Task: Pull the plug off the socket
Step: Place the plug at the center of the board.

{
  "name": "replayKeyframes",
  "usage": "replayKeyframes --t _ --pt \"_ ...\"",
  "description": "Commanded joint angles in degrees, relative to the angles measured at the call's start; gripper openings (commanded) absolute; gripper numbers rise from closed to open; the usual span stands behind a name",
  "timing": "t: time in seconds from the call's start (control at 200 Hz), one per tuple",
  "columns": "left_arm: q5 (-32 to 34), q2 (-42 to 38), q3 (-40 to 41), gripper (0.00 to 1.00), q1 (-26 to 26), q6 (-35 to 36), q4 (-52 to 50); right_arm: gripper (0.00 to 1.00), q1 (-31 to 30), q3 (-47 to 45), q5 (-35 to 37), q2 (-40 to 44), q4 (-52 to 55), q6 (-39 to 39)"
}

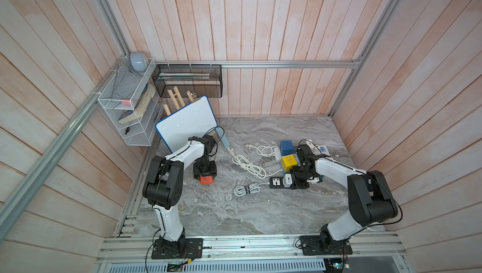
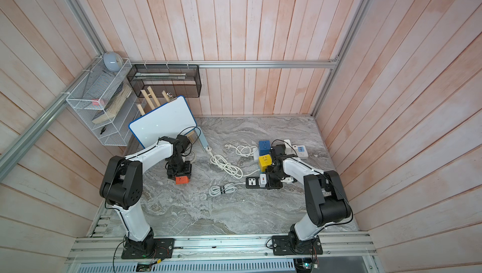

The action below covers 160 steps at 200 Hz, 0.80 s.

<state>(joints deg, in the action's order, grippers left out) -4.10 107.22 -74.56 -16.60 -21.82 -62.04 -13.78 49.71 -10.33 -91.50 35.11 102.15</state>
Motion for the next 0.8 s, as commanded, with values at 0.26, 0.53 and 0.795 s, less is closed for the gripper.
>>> replayKeyframes --t 0.26,0.53,0.795 --pt "-3.02 1.39 -1.37 0.92 -0.10 0.64 2.79 0.04 0.86 -0.49 5.28 -2.09 -0.24 -0.27" --pt "-0.97 -2.64 -2.46 0.92 -1.18 -0.88 1.87 0.04 0.84 -1.20 4.55 -1.58 -0.64 -0.28" --pt "3.24 -8.38 -4.50 0.91 -6.28 -4.63 -0.47 0.04 0.77 -1.71 3.76 -0.72 -0.44 -0.55"
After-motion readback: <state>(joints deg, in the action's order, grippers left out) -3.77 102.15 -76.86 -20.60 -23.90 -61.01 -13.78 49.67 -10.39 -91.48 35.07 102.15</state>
